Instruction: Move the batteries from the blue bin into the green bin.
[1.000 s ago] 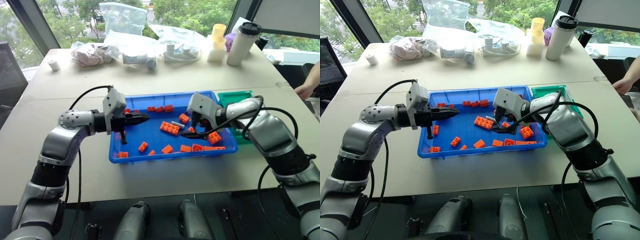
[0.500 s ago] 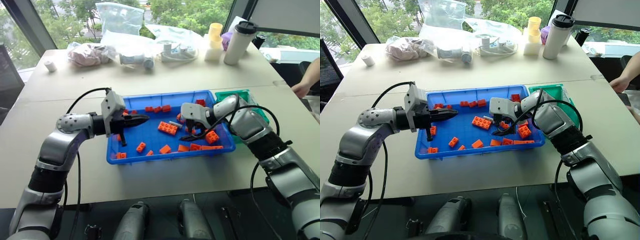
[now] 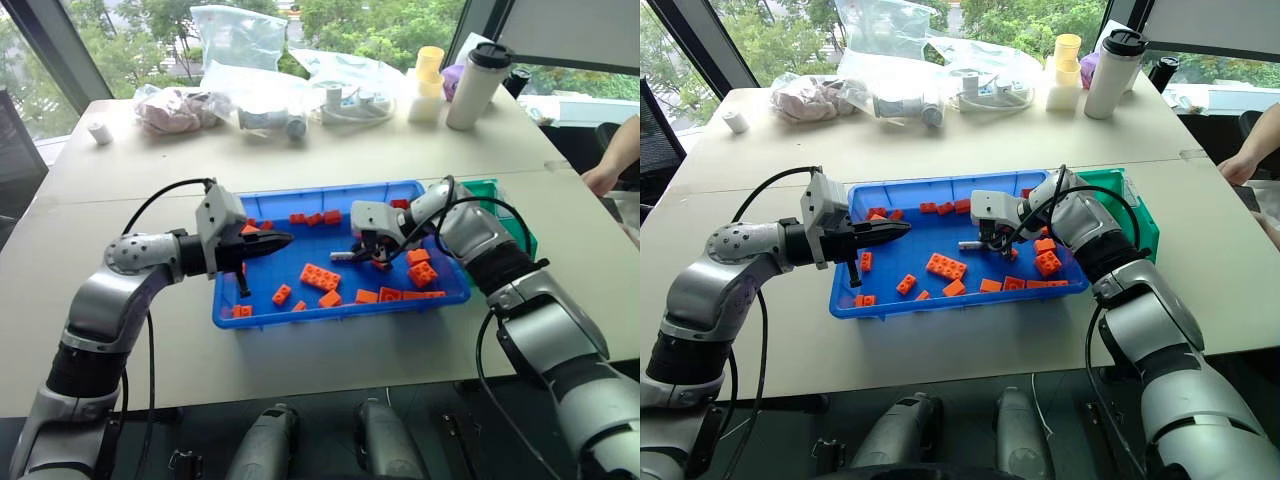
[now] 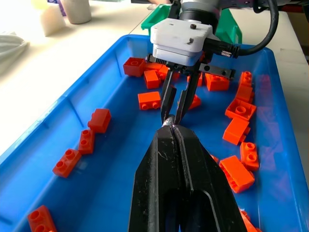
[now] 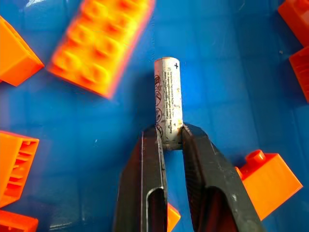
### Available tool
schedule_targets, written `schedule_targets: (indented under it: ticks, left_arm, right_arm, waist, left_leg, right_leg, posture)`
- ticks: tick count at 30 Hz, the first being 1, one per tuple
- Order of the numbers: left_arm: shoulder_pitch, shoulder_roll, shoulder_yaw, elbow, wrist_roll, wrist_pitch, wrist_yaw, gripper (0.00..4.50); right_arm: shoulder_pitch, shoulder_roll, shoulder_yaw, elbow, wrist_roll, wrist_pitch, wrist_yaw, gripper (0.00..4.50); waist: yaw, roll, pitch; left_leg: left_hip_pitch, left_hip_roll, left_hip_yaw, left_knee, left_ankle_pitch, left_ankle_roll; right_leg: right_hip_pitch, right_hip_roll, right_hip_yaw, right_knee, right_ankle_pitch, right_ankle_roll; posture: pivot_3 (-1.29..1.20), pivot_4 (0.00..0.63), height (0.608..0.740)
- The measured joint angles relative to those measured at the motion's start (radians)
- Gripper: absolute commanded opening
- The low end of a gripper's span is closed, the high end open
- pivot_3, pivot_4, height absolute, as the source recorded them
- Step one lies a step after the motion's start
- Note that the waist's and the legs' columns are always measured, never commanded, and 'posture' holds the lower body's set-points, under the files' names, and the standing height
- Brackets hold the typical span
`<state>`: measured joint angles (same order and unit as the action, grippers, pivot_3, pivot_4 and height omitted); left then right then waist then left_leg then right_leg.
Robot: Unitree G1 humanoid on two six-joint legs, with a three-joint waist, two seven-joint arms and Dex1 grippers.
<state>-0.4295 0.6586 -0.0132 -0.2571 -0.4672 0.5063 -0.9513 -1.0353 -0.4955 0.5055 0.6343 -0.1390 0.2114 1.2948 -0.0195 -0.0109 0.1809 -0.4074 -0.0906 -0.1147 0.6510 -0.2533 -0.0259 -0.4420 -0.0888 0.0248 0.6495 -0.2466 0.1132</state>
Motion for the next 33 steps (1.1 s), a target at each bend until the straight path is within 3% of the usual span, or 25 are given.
schedule_targets:
  ticks: [5,11,16,20,24,28,29,33]
  left_arm:
    - [0.002,0.000,0.001,-0.003,-0.002,0.010,0.006,0.00]
    - [0.000,-0.004,0.000,-0.002,-0.002,0.011,0.010,0.00]
    - [-0.009,-0.017,-0.005,0.007,-0.003,0.007,-0.003,0.00]
    - [-0.046,-0.037,-0.023,0.039,-0.003,0.004,-0.032,0.00]
    - [-0.094,-0.035,-0.036,0.099,0.001,-0.020,-0.077,0.00]
    - [-0.096,-0.037,-0.043,0.126,0.001,-0.021,-0.097,0.00]
    - [-0.096,-0.037,-0.043,0.126,0.000,-0.021,-0.100,0.00]
    - [-0.097,-0.035,-0.042,0.126,-0.013,-0.010,-0.116,0.00]
  right_arm:
    - [0.001,-0.037,-0.046,-0.103,-0.012,0.092,-0.040,0.01]
    - [0.062,-0.237,-0.298,-0.474,0.045,0.375,-0.123,0.01]
    - [0.200,-0.415,-0.484,-0.573,0.047,0.607,-0.227,0.01]
    - [0.294,-0.464,-0.563,-0.654,0.071,0.699,-0.278,0.01]
    - [0.463,-0.448,-0.574,-0.730,0.115,0.752,-0.313,1.92]
    - [0.501,-0.433,-0.583,-0.775,0.155,0.786,-0.356,4.11]
    - [0.501,-0.435,-0.594,-0.792,0.164,0.790,-0.366,4.45]
    - [0.500,-0.443,-0.613,-0.859,0.208,0.818,-0.384,4.45]
  waist:
    - [0.006,0.001,0.000]
    - [0.013,0.000,0.000]
    - [0.015,0.000,0.000]
    - [0.004,0.001,0.000]
    - [0.007,0.001,0.000]
    - [0.007,0.001,0.000]
    - [0.008,0.001,0.000]
    - [0.008,0.001,0.000]
  left_leg:
    - [-0.001,0.000,0.000,0.000,0.000,0.000]
    - [-0.001,-0.001,-0.001,0.000,0.000,0.000]
    - [-0.001,-0.001,0.001,0.000,0.000,0.001]
    - [0.001,0.002,0.002,-0.002,-0.001,0.001]
    - [0.000,0.001,0.003,-0.001,-0.001,0.001]
    - [0.000,0.001,0.003,-0.001,0.000,0.001]
    - [0.000,0.001,0.003,-0.001,0.000,0.001]
    - [0.000,0.001,0.003,0.000,-0.001,0.001]
  right_leg:
    - [-0.001,0.000,0.000,0.000,0.000,0.000]
    - [0.000,-0.001,0.000,-0.001,0.000,0.000]
    - [0.000,-0.001,0.000,-0.001,0.000,0.000]
    - [0.000,0.000,0.001,0.000,0.000,0.000]
    - [0.000,0.000,0.001,0.000,0.000,0.000]
    - [0.000,0.000,0.002,0.000,0.000,0.000]
    - [0.000,0.000,0.002,0.000,0.000,0.000]
    - [0.001,0.000,0.002,0.000,0.000,0.000]
  posture:
    - [0.00,0.150,0.740]
    - [0.00,0.150,0.740]
    - [0.00,0.150,0.740]
    - [0.00,0.150,0.740]
    - [0.00,0.150,0.740]
    - [0.00,0.150,0.740]
    - [0.00,0.150,0.740]
    - [0.00,0.150,0.740]
